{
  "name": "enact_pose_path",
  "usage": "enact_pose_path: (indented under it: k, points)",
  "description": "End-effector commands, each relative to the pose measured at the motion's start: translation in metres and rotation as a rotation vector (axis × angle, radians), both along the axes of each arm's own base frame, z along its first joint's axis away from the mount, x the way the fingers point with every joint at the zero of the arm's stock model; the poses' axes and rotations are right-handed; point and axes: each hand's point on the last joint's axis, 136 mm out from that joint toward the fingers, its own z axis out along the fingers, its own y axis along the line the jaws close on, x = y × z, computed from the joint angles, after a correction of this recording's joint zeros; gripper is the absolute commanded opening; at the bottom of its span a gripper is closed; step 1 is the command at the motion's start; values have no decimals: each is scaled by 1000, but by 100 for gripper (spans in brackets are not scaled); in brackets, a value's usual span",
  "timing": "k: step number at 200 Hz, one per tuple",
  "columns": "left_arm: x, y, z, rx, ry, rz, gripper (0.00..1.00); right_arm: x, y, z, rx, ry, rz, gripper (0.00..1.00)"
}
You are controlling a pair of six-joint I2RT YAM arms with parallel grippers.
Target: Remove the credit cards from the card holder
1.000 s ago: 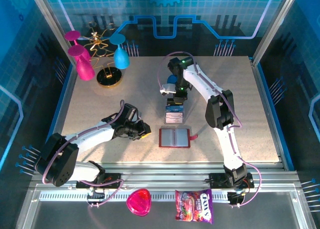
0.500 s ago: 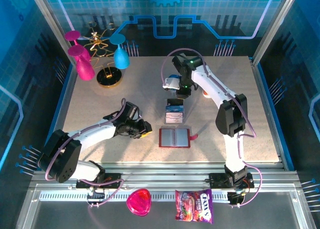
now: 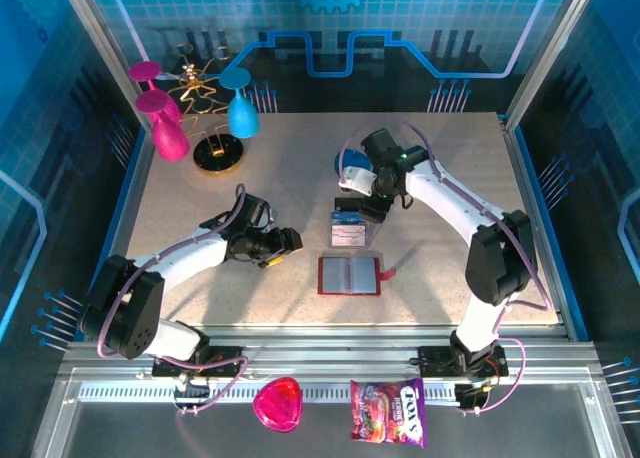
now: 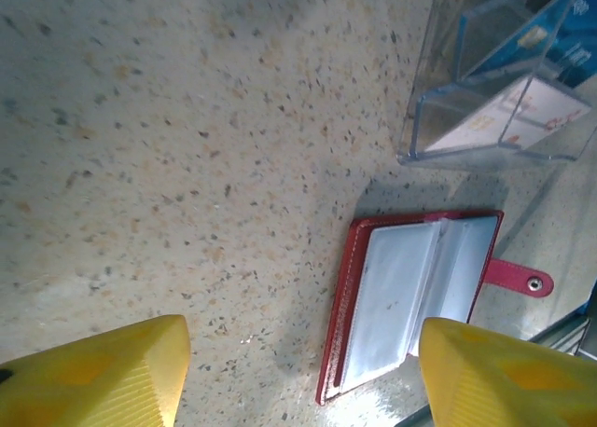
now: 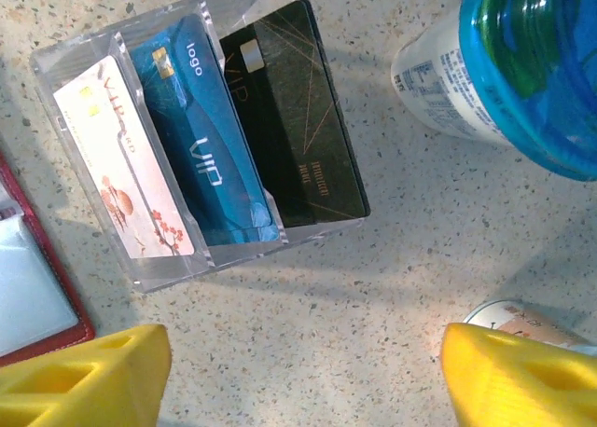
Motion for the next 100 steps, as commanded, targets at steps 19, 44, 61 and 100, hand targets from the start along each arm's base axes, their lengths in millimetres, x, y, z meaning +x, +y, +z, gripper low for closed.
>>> enact_pose_path:
  k: [19,44,61,100]
  points:
    - [17,26,5,102,-58,7,84,6,-12,9,94,-131,-178,100]
    - [23,45,3,166,-77,36,99,4,-29,5,104,-186,-277,100]
    - [28,62,1,217,-88,67,99,3,-40,-1,122,-205,-339,100]
    - [42,107,16,415,-221,146,99,5,-61,-15,225,-264,-498,100]
